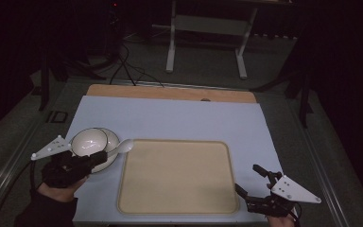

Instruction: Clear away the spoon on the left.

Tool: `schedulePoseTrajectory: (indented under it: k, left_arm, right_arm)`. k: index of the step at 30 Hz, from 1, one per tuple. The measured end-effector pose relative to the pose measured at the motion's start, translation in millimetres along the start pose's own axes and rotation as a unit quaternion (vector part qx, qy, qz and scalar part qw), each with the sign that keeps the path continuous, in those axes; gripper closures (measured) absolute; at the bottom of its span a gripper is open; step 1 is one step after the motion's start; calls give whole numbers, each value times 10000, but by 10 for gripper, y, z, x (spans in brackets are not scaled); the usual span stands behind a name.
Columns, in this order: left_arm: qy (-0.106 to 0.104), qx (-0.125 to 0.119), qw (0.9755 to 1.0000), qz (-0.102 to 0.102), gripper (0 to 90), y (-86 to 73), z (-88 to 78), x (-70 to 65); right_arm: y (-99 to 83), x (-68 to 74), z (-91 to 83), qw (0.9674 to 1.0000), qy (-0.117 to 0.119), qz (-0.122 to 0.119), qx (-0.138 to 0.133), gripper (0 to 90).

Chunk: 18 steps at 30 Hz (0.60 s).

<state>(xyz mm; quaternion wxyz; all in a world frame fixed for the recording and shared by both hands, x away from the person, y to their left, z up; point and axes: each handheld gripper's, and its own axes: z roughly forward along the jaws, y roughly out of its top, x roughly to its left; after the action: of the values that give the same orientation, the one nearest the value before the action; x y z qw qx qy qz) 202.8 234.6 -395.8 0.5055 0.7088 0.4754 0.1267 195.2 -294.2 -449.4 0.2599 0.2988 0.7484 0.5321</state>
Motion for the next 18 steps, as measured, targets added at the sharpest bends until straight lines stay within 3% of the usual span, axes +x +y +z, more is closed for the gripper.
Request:
schedulePoseTrajectory:
  k: [7, 8, 12, 15, 18]
  left_arm:
    - [-87, -124, 9999, 31, 857, -25, 71, -162]
    - [-73, -251, 9997, -21, 857, -20, 72, -206]
    - [-31, -187, 9998, 55, 858, -18, 98, -282]
    - [31, -257, 9997, -34, 857, -30, 118, -320]
    - [-58, -405, 9991, -133, 857, -36, 137, -362]
  right_arm:
    - [9, 9, -4, 10000, -14, -22, -50, 134]
    - [9, 6, -4, 10000, -19, -20, -52, 134]
    - [8, -1, -8, 10000, -41, 21, -60, 135]
    - [6, -8, -4, 10000, -49, 40, -60, 134]
    - [5, -11, -2, 10000, -60, 35, -64, 134]
